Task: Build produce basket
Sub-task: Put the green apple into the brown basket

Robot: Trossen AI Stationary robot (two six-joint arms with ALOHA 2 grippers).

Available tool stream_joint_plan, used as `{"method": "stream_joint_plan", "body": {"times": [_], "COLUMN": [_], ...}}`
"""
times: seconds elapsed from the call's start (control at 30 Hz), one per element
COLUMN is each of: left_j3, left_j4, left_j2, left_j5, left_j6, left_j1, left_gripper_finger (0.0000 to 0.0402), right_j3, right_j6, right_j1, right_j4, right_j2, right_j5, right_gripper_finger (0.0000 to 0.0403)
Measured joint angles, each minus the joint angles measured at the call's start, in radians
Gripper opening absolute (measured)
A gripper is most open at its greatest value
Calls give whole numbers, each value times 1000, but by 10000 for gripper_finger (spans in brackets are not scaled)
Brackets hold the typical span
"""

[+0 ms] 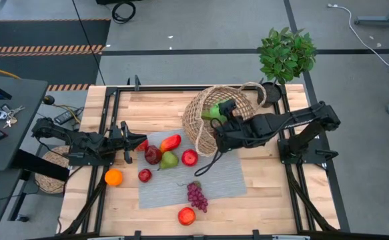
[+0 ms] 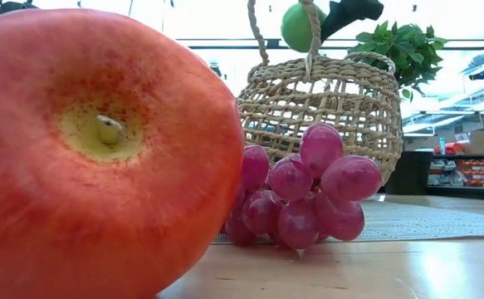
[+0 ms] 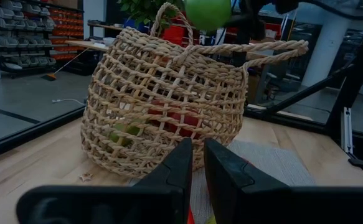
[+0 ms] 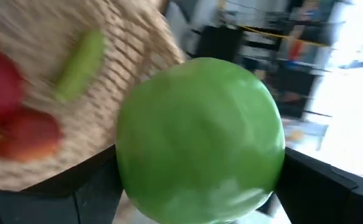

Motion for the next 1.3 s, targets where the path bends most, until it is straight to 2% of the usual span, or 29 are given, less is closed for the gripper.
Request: {"method": "stream_joint_plan", "body": {"times": [0.2,0.57,0.83,1.03,1.3], "left_j3": [0,0,0,0,0], "left_j4": [0,0,0,0,0], "left_j2": [0,0,0,0,0], "left_j5": [0,0,0,0,0], "left_j6": [0,0,0,0,0], "left_j1": [0,0,0,0,0], "left_gripper_finger": [48,48,48,48,48], "right_j3": [0,0,0,0,0], "right_j6": [226,553,871,1214,1376], "right_j1": [-87,-204,-285,-344,-371], "right_j4": [-10,-15,-75,-148,-133], "right_j2": [-33,-46,-46,-46,-46], "right_j5": [-283,-602,-746,-758,-817], "right_gripper_finger": [362,362,362,362,363]}}
